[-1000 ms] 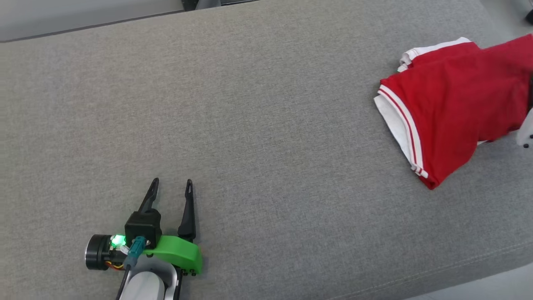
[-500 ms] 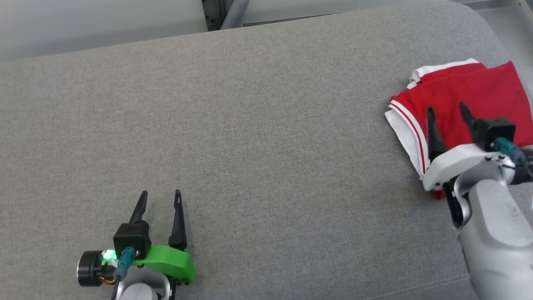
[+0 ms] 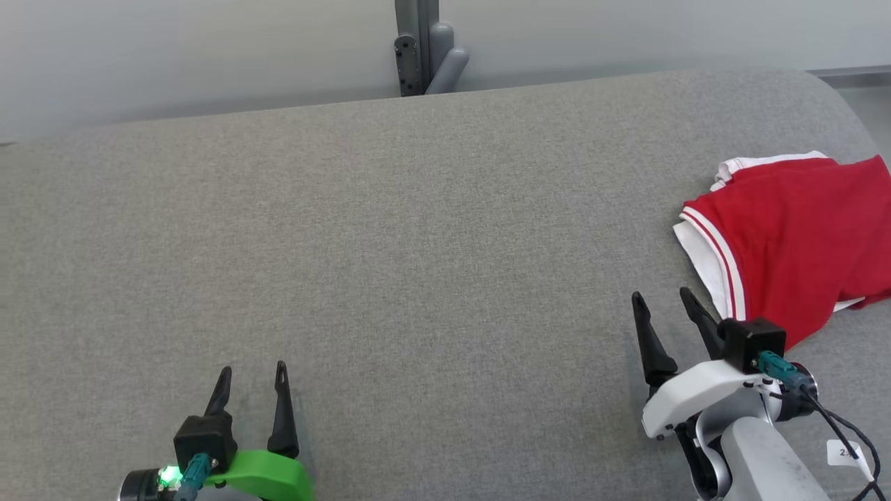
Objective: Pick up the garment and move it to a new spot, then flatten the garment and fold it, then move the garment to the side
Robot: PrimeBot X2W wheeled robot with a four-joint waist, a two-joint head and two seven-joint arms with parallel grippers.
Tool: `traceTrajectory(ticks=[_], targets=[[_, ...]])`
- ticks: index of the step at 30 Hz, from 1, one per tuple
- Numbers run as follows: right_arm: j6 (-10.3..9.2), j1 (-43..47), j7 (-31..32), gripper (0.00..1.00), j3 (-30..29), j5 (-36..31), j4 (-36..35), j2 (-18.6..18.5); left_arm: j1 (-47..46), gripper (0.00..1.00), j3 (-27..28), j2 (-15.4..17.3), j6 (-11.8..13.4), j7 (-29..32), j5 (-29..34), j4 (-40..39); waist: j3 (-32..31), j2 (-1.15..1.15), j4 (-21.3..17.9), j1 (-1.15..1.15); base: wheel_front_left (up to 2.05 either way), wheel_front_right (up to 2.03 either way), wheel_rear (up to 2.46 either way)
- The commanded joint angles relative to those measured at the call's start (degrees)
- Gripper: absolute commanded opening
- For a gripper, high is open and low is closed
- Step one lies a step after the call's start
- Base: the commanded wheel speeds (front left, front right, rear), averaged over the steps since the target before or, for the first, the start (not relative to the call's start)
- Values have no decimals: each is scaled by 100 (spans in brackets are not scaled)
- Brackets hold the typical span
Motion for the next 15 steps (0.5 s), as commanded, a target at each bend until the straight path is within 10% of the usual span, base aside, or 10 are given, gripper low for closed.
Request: traceTrajectory(ticks=[1, 15], targets=[[-5, 168, -13, 100, 20, -57, -103, 20, 109, 100, 72, 24, 15, 2, 1, 5, -185, 0, 154, 0, 0, 0, 0], [-5, 401, -13, 100, -185, -481, -322, 96, 184, 100, 349, 23, -171, 2, -76, -34, -460, 0, 155, 0, 0, 0, 0]])
